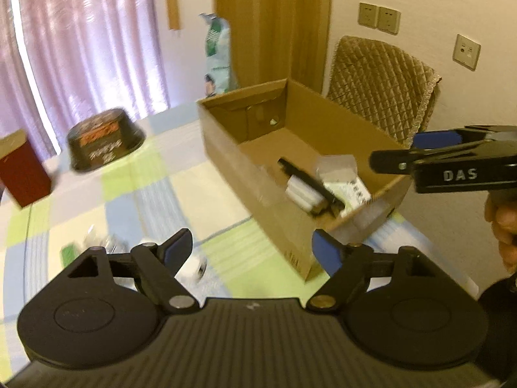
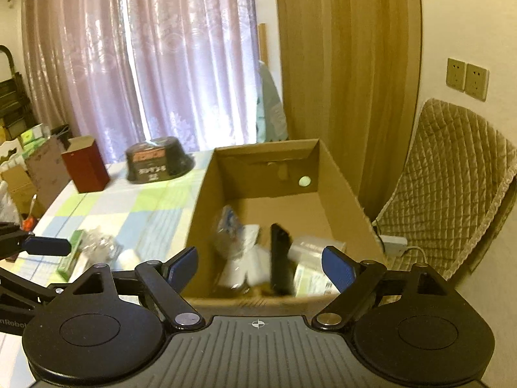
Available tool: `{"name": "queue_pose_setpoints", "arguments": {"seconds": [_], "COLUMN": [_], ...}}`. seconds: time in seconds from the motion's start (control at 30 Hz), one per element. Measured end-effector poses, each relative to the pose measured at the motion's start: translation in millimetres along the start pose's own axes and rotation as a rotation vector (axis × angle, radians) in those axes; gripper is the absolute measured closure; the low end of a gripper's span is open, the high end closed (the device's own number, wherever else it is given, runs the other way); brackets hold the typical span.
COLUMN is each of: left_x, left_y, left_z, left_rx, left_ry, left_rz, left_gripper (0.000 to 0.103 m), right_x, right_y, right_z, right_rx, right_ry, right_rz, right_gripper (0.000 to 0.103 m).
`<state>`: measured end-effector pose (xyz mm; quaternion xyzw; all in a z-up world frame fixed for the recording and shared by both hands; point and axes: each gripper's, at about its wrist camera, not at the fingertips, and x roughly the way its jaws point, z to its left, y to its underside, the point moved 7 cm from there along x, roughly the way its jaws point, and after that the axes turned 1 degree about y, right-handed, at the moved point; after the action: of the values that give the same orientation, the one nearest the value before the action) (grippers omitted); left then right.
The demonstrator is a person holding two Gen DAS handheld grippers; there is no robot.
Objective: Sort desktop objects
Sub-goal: 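Withdraw both open tools from the cardboard box back over the table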
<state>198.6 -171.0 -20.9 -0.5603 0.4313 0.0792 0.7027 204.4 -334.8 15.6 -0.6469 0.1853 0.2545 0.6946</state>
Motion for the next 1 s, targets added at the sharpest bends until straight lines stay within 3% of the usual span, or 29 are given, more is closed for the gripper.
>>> {"name": "queue_pose_setpoints", "arguments": {"seconds": [0.1,0.3,0.53,1.0], "left_x": [-18,-56,-96,-138], "left_y": [22,57,84,122], "left_z": [10,36,63,92], "left_rx": [-0.039,-0.124,-0.172,-0.281], "left_ry": [-0.031,-0.108,-0.198,-0.258], "left_rz": [0.015,0.020,0.022,0.032], "left_gripper": [0.011,0.002,0.001,0.001], "right_x": [-13,-36,-54,-62], "right_y": [12,31,47,71], "right_z": [15,53,91,137], "right_rx": [0.013,0.004,-0.016,-0.075], "right_ry": [-0.023,-0.082,-0.142,-0.214], "right_rz": [0.011,0.027,0.047,0.093], "right_gripper": [0.017,0.016,0.016,0.016]}}
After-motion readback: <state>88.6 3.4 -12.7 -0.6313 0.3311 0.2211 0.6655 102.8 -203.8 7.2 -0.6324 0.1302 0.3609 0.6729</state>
